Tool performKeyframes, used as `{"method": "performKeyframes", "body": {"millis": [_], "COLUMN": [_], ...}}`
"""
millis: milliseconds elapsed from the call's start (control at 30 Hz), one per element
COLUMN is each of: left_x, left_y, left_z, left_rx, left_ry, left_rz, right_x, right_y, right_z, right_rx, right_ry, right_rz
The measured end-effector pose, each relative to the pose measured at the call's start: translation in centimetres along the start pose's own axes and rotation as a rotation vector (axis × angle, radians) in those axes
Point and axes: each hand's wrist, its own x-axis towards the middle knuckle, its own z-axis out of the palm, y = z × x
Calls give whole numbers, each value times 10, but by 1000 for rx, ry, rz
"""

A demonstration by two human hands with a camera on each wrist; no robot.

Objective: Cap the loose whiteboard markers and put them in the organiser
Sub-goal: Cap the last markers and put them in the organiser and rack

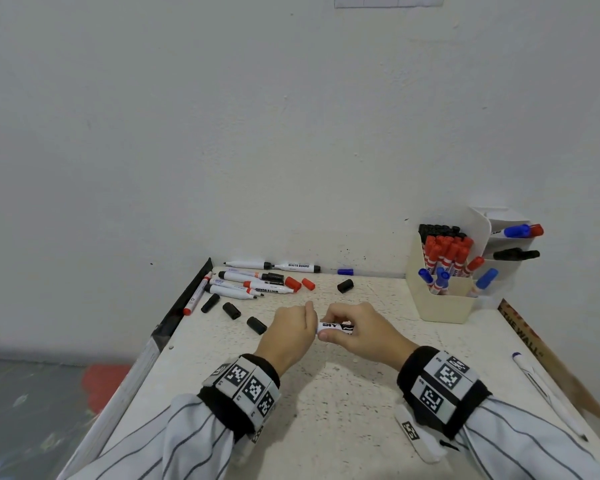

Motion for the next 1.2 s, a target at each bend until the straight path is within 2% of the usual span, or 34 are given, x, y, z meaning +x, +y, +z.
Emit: {"method": "performKeyframes", "body": {"millis": [100, 233, 367, 767, 900, 967, 1033, 1133, 1200], "left_x": [1, 6, 7, 12, 22, 34, 45, 53, 53], "left_y": [0, -3, 0, 3, 11, 5, -8, -23, -31], "left_z": [1, 4, 4, 7, 4, 1, -3, -11, -11], "left_rx": [-6, -26, -7, 71, -17, -12, 178, 597, 704], "left_ry": [-3, -33, -58, -164, -217, -167, -144, -196, -215], "left_rz": [-15, -55, -29, -131, -124, -171, -276, -495, -570], "right_x": [1, 0, -1, 1, 1, -1, -5, -13, -18], "right_y": [-3, -5, -4, 9, 13, 14, 11, 5, 6], "right_z": [-3, -1, 0, 0, -6, -16, -33, -71, -100], "right_rx": [-111, -280, -271, -228, -383, -421, -318, -134, -29], "right_ry": [-3, 63, 87, -32, -36, 55, 211, 526, 767], "right_rz": [-20, -82, -89, 43, 100, 117, 121, 74, 36]}}
